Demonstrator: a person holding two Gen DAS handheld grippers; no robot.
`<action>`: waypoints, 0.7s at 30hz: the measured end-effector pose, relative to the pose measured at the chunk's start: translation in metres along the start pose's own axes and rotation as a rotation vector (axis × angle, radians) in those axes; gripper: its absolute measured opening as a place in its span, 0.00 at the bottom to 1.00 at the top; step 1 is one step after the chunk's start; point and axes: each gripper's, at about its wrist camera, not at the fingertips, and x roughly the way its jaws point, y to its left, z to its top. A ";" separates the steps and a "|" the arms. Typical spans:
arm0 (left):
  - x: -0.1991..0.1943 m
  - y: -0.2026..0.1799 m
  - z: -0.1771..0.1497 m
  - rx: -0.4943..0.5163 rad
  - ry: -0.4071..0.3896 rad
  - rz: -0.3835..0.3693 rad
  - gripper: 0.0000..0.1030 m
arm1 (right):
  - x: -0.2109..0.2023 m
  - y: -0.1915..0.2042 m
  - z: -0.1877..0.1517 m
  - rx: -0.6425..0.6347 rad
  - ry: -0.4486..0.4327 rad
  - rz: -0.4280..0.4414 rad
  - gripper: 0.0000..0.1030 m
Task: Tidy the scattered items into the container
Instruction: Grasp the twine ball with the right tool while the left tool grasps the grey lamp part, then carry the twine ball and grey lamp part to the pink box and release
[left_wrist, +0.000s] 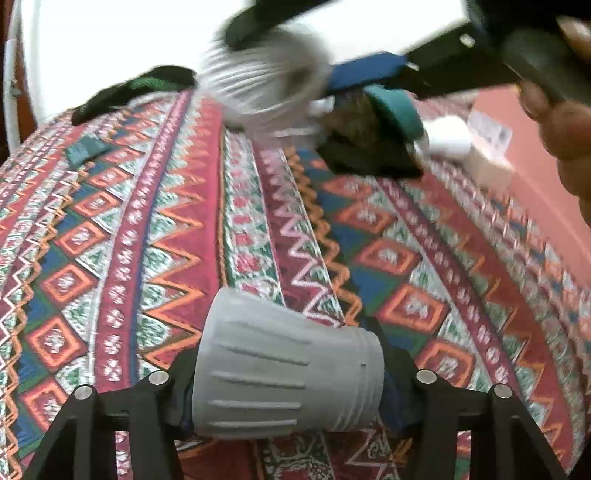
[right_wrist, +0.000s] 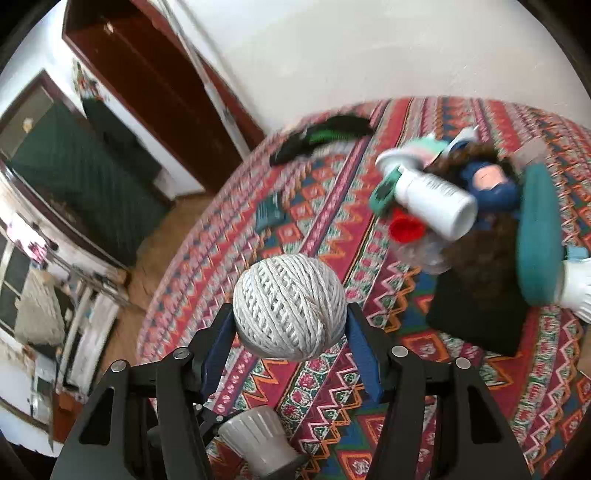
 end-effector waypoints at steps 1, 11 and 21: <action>-0.005 0.001 0.004 -0.011 -0.008 -0.008 0.59 | -0.014 0.001 -0.002 -0.005 -0.020 0.004 0.61; -0.081 -0.033 0.041 0.040 -0.174 -0.062 0.59 | -0.143 0.027 -0.016 -0.071 -0.249 0.018 0.61; -0.154 -0.133 0.115 0.196 -0.386 -0.218 0.59 | -0.345 0.029 -0.058 -0.110 -0.603 0.019 0.61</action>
